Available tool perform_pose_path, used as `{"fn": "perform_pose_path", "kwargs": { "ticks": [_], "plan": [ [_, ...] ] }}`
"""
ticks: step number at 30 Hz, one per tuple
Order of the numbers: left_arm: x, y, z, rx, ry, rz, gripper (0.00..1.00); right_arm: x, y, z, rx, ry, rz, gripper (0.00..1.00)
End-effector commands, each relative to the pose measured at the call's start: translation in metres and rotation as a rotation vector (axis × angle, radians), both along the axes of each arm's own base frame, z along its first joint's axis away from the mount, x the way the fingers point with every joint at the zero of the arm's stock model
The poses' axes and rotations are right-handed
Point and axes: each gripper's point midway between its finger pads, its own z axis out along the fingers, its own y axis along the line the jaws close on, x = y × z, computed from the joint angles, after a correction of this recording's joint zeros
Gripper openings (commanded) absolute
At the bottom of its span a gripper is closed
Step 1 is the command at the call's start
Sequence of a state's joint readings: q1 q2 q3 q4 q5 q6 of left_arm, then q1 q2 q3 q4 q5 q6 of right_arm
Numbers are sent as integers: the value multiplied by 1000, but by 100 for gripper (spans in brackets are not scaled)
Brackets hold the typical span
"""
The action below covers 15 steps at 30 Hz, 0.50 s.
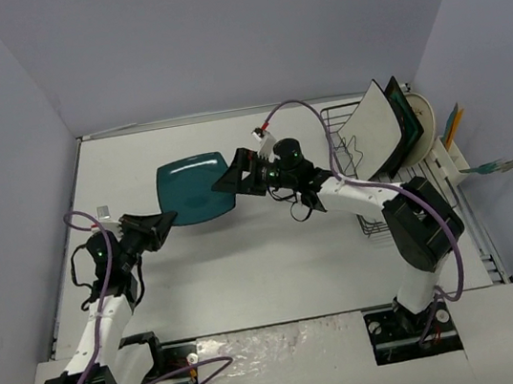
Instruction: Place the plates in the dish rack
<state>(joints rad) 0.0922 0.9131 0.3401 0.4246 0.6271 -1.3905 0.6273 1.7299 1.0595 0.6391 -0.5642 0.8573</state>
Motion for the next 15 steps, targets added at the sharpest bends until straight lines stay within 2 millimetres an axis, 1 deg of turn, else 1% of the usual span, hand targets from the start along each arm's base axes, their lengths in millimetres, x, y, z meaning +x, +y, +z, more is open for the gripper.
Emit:
{"fn": "perform_pose_path", "kwargs": {
  "ticks": [1, 4, 9, 10, 15],
  "plan": [
    [2, -12, 111, -32, -346, -63, 0, 5, 19, 51, 142, -119, 45, 97],
    [0, -17, 114, -28, -357, -82, 0, 4, 23, 51, 162, -111, 56, 89],
    [-3, -23, 117, -21, -372, -101, 0, 3, 28, 52, 194, -101, 68, 73],
    [-3, -23, 117, -21, -374, -102, 0, 2, 29, 52, 202, -99, 70, 72],
    [-5, -26, 115, -13, -371, -114, 0, 0, 27, 56, 220, -109, 65, 44]
  ]
}}
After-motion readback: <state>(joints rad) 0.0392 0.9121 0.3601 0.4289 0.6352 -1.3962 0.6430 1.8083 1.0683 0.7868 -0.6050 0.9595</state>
